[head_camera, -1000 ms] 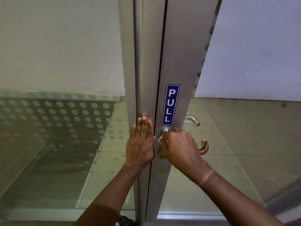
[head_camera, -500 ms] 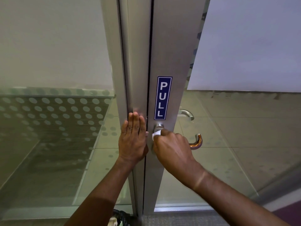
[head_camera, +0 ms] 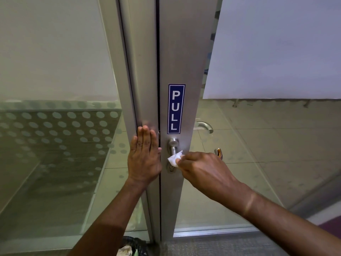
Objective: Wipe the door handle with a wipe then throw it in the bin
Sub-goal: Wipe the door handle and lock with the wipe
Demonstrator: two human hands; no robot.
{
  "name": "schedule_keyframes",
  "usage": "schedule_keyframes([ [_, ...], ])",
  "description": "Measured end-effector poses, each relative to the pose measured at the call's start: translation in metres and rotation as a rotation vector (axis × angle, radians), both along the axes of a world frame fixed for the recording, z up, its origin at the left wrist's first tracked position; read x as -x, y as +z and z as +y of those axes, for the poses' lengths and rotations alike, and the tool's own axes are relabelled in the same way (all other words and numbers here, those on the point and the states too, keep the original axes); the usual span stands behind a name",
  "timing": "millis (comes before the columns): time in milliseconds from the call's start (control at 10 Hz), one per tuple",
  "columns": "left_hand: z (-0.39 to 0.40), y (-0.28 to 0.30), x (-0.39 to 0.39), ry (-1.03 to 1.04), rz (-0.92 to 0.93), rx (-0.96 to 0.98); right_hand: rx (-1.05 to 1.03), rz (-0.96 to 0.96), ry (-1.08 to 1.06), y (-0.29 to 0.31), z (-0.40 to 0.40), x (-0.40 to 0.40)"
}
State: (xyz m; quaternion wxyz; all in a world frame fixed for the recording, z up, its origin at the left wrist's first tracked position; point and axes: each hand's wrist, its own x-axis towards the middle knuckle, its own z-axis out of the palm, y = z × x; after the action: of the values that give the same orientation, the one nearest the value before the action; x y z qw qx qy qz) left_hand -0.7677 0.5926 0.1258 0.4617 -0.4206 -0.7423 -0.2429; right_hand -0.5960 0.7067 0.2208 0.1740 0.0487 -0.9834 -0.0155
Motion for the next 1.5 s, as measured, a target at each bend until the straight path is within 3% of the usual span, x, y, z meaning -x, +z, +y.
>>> schedule_keyframes([
  [500,0.001,-0.001,0.000,-0.010,-0.018,0.004,0.054,0.055,0.109,0.000,0.079,-0.048],
  [800,0.000,0.000,-0.002,-0.013,-0.030,0.009,0.134,0.146,-0.070,-0.008,0.092,-0.044],
  [900,0.000,0.001,-0.001,-0.007,-0.033,0.011,0.350,0.082,-0.222,-0.004,0.092,-0.040],
  [1000,0.001,0.001,-0.002,-0.014,-0.031,0.005,0.702,0.122,-0.409,-0.006,0.093,-0.044],
  [1100,0.001,0.001,-0.001,-0.010,-0.023,0.001,1.228,0.149,-0.461,-0.012,0.092,-0.053],
  [1200,0.001,0.000,-0.001,-0.007,-0.022,0.002,1.449,0.144,-0.459,-0.019,0.092,-0.056],
  [1300,0.001,0.000,-0.001,-0.011,-0.019,0.002,1.530,0.188,-0.469,-0.017,0.090,-0.054],
  [1400,0.001,0.001,0.000,-0.011,-0.014,-0.002,1.454,0.173,-0.485,-0.017,0.091,-0.054],
  [1500,0.001,0.000,0.000,-0.006,-0.009,0.004,1.191,0.153,-0.556,-0.022,0.094,-0.053],
])
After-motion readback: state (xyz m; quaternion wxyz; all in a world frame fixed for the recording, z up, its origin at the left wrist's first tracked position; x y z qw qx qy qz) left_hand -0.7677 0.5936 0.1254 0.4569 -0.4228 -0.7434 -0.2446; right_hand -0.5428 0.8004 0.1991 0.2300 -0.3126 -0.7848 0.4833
